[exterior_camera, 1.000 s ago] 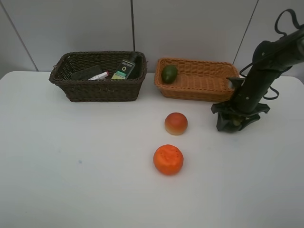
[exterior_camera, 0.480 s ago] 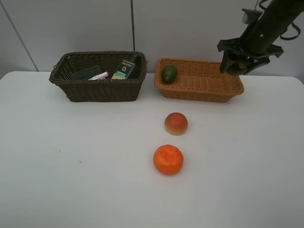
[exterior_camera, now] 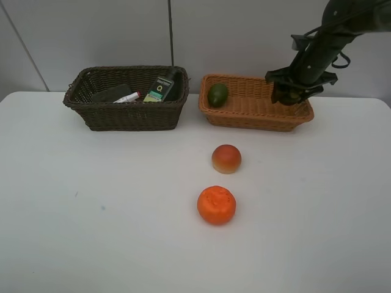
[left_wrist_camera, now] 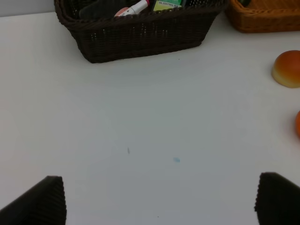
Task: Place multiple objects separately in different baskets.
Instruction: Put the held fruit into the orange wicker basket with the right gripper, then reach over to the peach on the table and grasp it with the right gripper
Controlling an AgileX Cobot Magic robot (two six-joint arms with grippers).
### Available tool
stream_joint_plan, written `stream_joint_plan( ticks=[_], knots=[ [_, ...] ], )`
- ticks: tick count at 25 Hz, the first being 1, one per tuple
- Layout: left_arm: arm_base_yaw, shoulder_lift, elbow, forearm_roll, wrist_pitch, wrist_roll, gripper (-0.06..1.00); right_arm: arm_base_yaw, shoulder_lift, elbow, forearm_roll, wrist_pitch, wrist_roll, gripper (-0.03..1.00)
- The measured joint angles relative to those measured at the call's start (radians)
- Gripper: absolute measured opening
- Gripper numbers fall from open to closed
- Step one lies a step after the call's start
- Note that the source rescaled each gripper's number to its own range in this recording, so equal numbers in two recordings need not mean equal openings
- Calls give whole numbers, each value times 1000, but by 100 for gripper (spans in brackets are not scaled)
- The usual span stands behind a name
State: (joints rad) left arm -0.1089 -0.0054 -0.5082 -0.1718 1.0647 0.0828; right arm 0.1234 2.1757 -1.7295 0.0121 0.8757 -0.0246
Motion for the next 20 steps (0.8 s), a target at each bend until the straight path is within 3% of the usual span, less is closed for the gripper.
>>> stream_joint_plan(
  ticks=[1, 3, 4, 6, 12, 20],
  knots=[
    [0, 0, 0, 0, 0, 0, 99, 0, 1, 0, 0, -1, 0, 22],
    [0, 0, 0, 0, 0, 0, 99, 0, 2, -1, 4, -1, 0, 67],
    [0, 0, 0, 0, 0, 0, 99, 0, 2, -2, 10, -1, 0, 80],
    [0, 0, 0, 0, 0, 0, 99, 0, 2, -3, 17, 2, 0, 92],
    [0, 0, 0, 0, 0, 0, 99, 0, -5, -3, 46, 82, 0, 100],
    [0, 0, 0, 0, 0, 0, 99, 31, -113, -7, 168, 313, 0, 100]
  ],
)
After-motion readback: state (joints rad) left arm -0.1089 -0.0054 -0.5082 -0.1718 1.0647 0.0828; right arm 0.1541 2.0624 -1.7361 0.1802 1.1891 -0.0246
